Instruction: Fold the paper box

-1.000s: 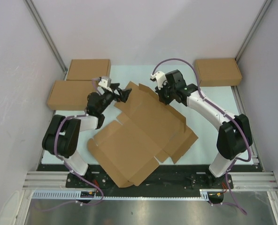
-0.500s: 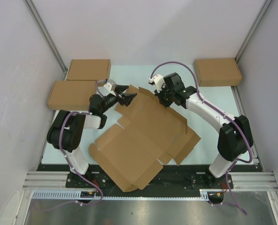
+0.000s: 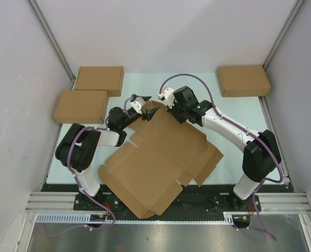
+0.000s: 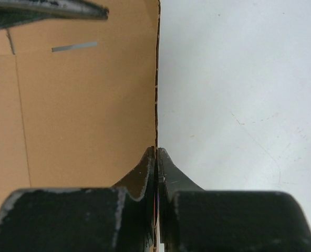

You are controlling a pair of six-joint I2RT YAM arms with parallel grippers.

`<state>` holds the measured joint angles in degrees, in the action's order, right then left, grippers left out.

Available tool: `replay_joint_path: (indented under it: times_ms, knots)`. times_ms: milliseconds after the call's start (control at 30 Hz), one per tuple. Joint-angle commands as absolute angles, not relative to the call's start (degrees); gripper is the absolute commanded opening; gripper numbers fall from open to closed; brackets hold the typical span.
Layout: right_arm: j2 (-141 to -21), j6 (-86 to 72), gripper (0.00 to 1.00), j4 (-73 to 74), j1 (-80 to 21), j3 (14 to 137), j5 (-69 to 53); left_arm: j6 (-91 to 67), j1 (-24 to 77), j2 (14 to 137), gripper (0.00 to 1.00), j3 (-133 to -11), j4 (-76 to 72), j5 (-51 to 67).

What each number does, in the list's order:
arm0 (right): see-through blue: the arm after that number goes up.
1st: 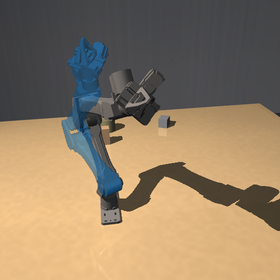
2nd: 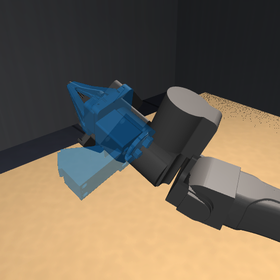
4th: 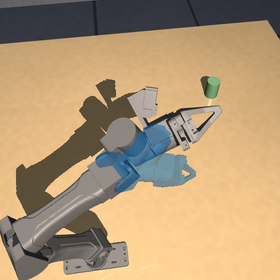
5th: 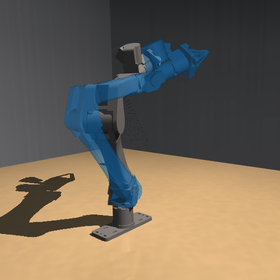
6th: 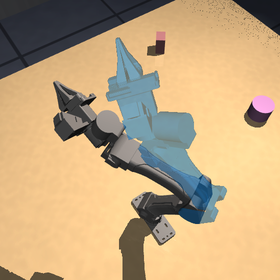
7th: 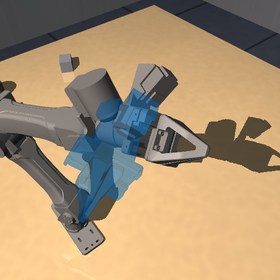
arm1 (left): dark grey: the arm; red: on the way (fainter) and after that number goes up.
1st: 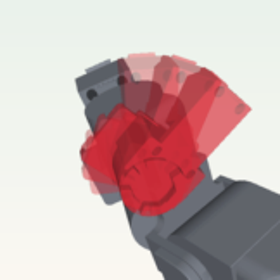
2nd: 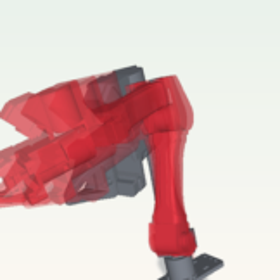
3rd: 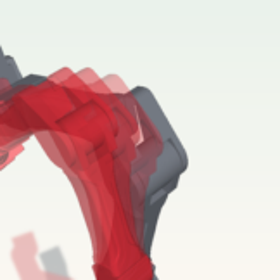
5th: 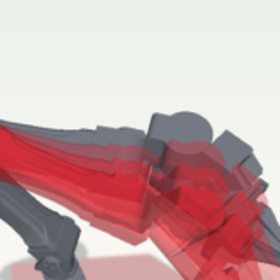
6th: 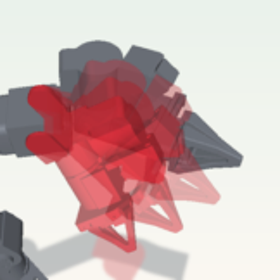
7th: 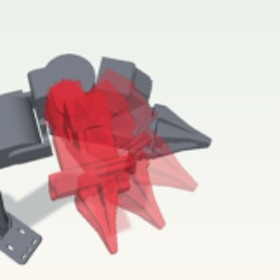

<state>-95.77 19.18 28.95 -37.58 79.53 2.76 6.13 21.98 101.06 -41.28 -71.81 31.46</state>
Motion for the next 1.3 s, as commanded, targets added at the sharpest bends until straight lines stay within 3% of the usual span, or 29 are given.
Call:
replay_joint_path:
  times_ms: [0,200,533,600,633,833,1000,1267]
  knots:
    - [-93.61,20.48,0.0,29.79,-38.49,79.72,7.9,19.15,22.85,98.53,0.68,-40.87,-69.0,25.15]
    - [-92.64,21.27,0.0,29.71,-39.99,79.72,11.25,28.29,24.6,97.47,0.66,-39.99,-67.32,18.2]
    - [-91.76,21.71,0.0,29.79,-41.04,79.72,11.78,32.61,27.77,99.84,0.65,-41.84,-65.74,17.75]
    - [-91.85,21.62,0.0,29.79,-41.13,79.72,11.69,32.52,28.12,100.19,0.6,-42.1,-65.65,18.19]
    - [-92.11,21.62,0.0,29.79,-41.13,79.72,11.69,32.26,28.3,100.37,0.52,-42.1,-66.0,18.19]
    - [-92.64,21.62,0.0,29.53,-41.4,79.72,11.69,31.2,28.74,100.81,0.3,-41.92,-66.27,18.98]
    - [-92.9,21.62,0.0,29.27,-41.57,79.72,11.69,30.06,29.53,101.34,0.26,-41.66,-66.45,19.42]
    - [-93.95,20.31,0.0,29.27,-42.19,79.72,11.42,25.06,32.87,101.25,0.07,-39.82,-67.24,18.02]
